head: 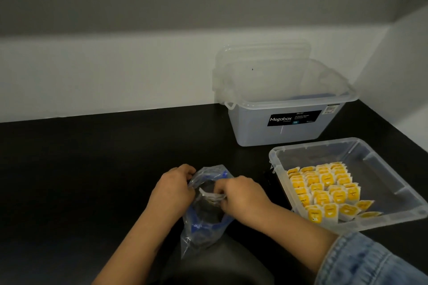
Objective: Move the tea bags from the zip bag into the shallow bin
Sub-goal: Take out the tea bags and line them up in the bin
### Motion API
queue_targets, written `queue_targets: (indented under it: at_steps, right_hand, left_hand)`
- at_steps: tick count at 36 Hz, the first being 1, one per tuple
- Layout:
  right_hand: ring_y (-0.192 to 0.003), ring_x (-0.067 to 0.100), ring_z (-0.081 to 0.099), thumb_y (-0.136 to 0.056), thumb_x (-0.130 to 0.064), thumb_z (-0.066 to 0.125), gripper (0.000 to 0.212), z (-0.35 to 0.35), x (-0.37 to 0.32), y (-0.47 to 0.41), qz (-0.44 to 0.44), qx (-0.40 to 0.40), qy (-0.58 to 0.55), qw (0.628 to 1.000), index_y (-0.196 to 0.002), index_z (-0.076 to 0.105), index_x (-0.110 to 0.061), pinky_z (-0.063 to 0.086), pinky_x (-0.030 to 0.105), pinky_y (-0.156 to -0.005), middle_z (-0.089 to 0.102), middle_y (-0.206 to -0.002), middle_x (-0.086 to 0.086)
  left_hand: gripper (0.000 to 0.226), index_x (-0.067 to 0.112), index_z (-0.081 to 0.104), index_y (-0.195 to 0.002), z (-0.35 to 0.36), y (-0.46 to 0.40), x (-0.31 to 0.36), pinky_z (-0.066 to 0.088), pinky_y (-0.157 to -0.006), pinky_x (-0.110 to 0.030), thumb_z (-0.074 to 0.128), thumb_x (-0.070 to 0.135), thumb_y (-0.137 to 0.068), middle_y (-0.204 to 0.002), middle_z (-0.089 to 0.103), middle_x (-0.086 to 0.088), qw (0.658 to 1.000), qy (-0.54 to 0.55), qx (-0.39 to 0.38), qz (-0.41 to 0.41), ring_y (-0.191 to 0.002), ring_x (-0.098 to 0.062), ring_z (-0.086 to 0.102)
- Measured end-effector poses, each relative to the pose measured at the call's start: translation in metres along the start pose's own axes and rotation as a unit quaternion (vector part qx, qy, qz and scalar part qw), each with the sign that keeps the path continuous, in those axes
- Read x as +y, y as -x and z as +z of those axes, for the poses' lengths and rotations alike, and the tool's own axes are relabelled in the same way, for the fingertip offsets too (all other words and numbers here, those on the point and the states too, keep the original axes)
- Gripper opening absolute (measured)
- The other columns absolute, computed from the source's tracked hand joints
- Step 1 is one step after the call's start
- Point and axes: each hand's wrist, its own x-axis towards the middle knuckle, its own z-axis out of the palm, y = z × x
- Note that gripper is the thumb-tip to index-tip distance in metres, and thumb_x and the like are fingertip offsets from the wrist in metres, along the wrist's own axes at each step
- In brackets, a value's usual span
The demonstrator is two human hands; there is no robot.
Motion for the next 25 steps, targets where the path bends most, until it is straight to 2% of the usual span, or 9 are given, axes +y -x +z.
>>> queue_targets:
  at_steps: [2, 4, 6, 8, 11, 13, 16, 18, 25]
  right_hand:
    - [-0.091, 0.013, 0.064, -0.087, -0.021, 0.064, 0.016, -0.002, 0.005, 0.006, 0.021, 0.012, -0.108, 0.994, -0.103, 0.066, -0.024, 0.055, 0.032, -0.081, 0.068, -0.100, -0.002]
    - [-0.070, 0.006, 0.065, -0.085, -0.014, 0.067, 0.013, -0.005, 0.008, 0.012, 0.040, 0.012, -0.253, 0.967, -0.098, 0.067, -0.017, 0.055, 0.026, -0.064, 0.071, -0.092, 0.002]
    - [-0.046, 0.005, 0.055, -0.086, -0.004, 0.065, 0.010, -0.010, 0.007, 0.018, 0.059, 0.003, -0.430, 0.901, -0.094, 0.065, -0.009, 0.044, 0.019, -0.043, 0.069, -0.081, 0.009]
    - [-0.040, 0.007, 0.046, -0.086, -0.001, 0.064, 0.014, -0.016, 0.005, 0.021, 0.075, 0.009, -0.545, 0.835, -0.101, 0.066, -0.001, 0.036, 0.016, -0.038, 0.067, -0.078, 0.012]
    - [-0.037, 0.006, 0.039, -0.087, -0.002, 0.063, 0.018, -0.027, 0.002, 0.021, 0.074, 0.018, -0.621, 0.780, -0.105, 0.067, -0.003, 0.031, 0.015, -0.037, 0.068, -0.078, 0.011]
    - [-0.036, 0.005, 0.038, -0.088, -0.005, 0.062, 0.018, -0.034, 0.000, 0.021, 0.069, 0.016, -0.636, 0.769, -0.105, 0.068, -0.009, 0.029, 0.015, -0.037, 0.067, -0.088, 0.018]
    - [-0.035, 0.005, 0.039, -0.088, -0.008, 0.062, 0.022, -0.038, -0.001, 0.020, 0.062, 0.003, -0.646, 0.760, -0.110, 0.067, -0.010, 0.029, 0.015, -0.037, 0.069, -0.099, 0.023]
    - [-0.036, 0.005, 0.041, -0.088, -0.010, 0.063, 0.024, -0.038, -0.002, 0.021, 0.060, -0.012, -0.649, 0.759, -0.112, 0.067, -0.010, 0.031, 0.016, -0.039, 0.069, -0.105, 0.022]
    - [-0.042, 0.007, 0.051, -0.088, -0.012, 0.064, 0.018, -0.046, 0.002, 0.035, 0.065, -0.011, -0.576, 0.815, -0.106, 0.066, -0.014, 0.036, 0.016, -0.041, 0.073, -0.092, 0.010]
  left_hand:
    - [0.043, 0.032, 0.050, -0.123, -0.002, 0.000, 0.000, 0.052, -0.084, -0.028, 0.065, 0.025, -0.084, -0.115, 0.055, 0.010, 1.000, -0.002, -0.006, -0.002, -0.097, -0.005, 0.056]
    - [0.042, 0.031, 0.050, -0.124, -0.003, 0.001, 0.000, 0.051, -0.084, -0.027, 0.064, 0.026, -0.084, -0.116, 0.055, 0.009, 1.000, -0.005, -0.014, -0.003, -0.099, -0.006, 0.055]
    - [0.043, 0.030, 0.050, -0.126, -0.004, 0.004, 0.001, 0.048, -0.086, -0.025, 0.063, 0.028, -0.085, -0.120, 0.054, 0.007, 1.000, -0.016, -0.015, 0.002, -0.104, -0.008, 0.054]
    - [0.040, 0.029, 0.050, -0.128, -0.007, 0.007, 0.005, 0.042, -0.086, -0.021, 0.060, 0.030, -0.089, -0.125, 0.053, 0.005, 0.999, -0.022, 0.020, 0.024, -0.109, -0.007, 0.051]
    - [0.027, 0.027, 0.057, -0.121, -0.015, 0.017, 0.020, 0.038, -0.078, -0.013, 0.053, 0.030, -0.094, -0.116, 0.056, 0.007, 0.989, 0.056, 0.120, 0.067, -0.097, 0.000, 0.050]
    - [0.023, 0.027, 0.062, -0.112, -0.022, 0.024, 0.032, 0.043, -0.074, -0.014, 0.050, 0.034, -0.094, -0.105, 0.063, 0.009, 0.980, 0.144, 0.118, 0.075, -0.091, -0.002, 0.057]
    - [0.035, 0.025, 0.067, -0.106, -0.029, 0.033, 0.048, 0.055, -0.075, -0.028, 0.054, 0.046, -0.081, -0.093, 0.073, 0.003, 0.932, 0.357, -0.034, 0.051, -0.088, -0.011, 0.069]
    - [0.036, 0.024, 0.068, -0.101, -0.028, 0.037, 0.056, 0.056, -0.067, -0.026, 0.057, 0.043, -0.073, -0.091, 0.074, 0.002, 0.898, 0.427, -0.105, 0.030, -0.085, -0.013, 0.071]
    - [0.026, 0.012, 0.067, -0.098, -0.012, 0.034, 0.066, 0.057, -0.061, -0.026, 0.062, 0.024, -0.076, -0.087, 0.074, -0.008, 0.862, 0.500, -0.072, 0.044, -0.075, -0.015, 0.070]
